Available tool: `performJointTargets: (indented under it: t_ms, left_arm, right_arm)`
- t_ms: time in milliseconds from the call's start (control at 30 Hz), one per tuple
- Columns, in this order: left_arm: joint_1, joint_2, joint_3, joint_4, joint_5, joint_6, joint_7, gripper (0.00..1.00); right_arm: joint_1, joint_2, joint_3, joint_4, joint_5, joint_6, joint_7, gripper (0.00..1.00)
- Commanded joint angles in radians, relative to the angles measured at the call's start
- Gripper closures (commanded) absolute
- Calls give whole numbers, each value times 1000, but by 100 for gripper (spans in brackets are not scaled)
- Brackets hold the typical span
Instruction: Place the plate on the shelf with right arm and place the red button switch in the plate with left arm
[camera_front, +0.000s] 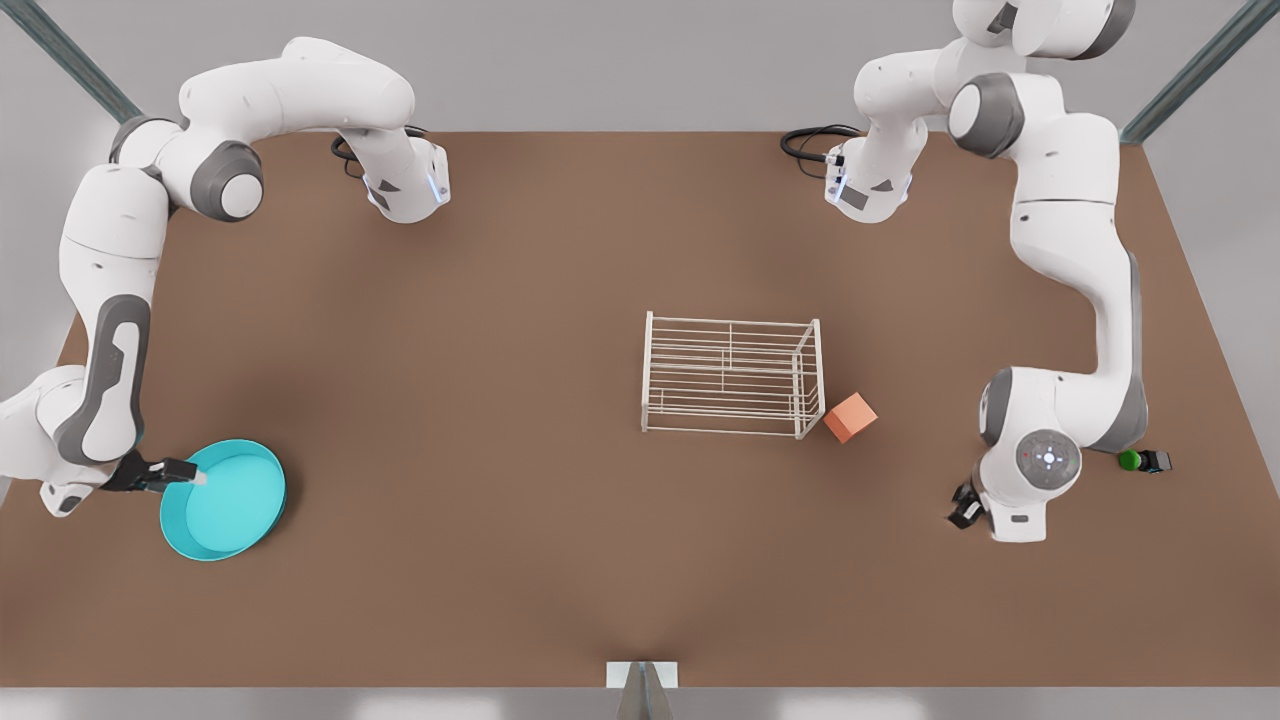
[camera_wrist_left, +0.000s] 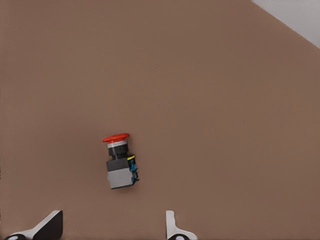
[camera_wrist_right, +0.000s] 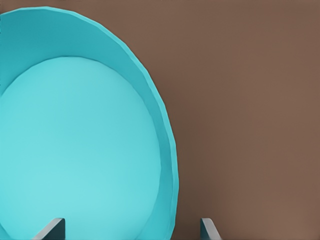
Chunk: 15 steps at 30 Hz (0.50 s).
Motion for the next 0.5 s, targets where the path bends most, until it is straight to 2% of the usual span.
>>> performJointTargets:
  t_ms: [0,67,100,133,167,233,367,467]
  left_arm:
    - [16,6,-1,-1,-42,-1,-265,0]
    - [28,15,-4,-1,-76,18,-258,0]
    - [36,27,-9,-1,-82,24,-255,0]
    - [39,32,-9,-1,-111,41,-250,0]
    - [50,36,-10,0,-139,56,-249,0]
    - [54,36,-10,0,-163,67,-222,0]
    - [65,49,-13,-4,-171,108,-192,0]
    - [99,53,-41,-30,-170,128,-169,0]
  right_arm:
    - [0,6,1,1,3,31,-308,0]
    - [1,11,1,1,3,33,-307,9]
    - [1,11,3,1,3,33,-307,20]
    - [3,12,3,1,3,33,-308,38]
    - [1,11,3,1,3,33,-308,50]
    - [3,11,3,1,3,31,-307,64]
    - [3,11,3,1,3,33,-311,82]
    - [4,-9,1,1,5,-10,-295,82]
